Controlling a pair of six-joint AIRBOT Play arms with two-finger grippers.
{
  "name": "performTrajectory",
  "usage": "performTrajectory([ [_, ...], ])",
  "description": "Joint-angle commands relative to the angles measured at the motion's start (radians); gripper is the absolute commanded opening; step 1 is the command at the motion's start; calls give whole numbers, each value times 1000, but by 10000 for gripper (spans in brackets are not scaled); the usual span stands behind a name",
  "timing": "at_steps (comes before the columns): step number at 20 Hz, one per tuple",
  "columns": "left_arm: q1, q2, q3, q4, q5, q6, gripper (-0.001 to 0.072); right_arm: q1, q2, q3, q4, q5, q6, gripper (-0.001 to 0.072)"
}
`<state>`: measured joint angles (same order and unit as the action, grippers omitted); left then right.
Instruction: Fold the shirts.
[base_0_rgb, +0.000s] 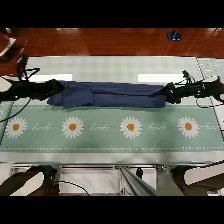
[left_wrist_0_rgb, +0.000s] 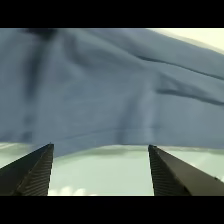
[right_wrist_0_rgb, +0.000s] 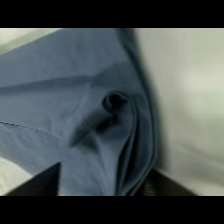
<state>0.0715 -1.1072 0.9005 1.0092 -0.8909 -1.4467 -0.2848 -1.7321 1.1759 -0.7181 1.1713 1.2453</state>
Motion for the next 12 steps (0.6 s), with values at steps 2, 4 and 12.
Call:
performTrajectory([
  [2,-166,-16,-32,-111,114,3,489,66,-11,71,21,93,35,30],
  [4,-216,-25,-32,-142,117,6,41,56,64,97,19,156,9,30],
  [12,-678,-249,113,-228,413,-6,25,39,802,-90,-201,217,83,30],
])
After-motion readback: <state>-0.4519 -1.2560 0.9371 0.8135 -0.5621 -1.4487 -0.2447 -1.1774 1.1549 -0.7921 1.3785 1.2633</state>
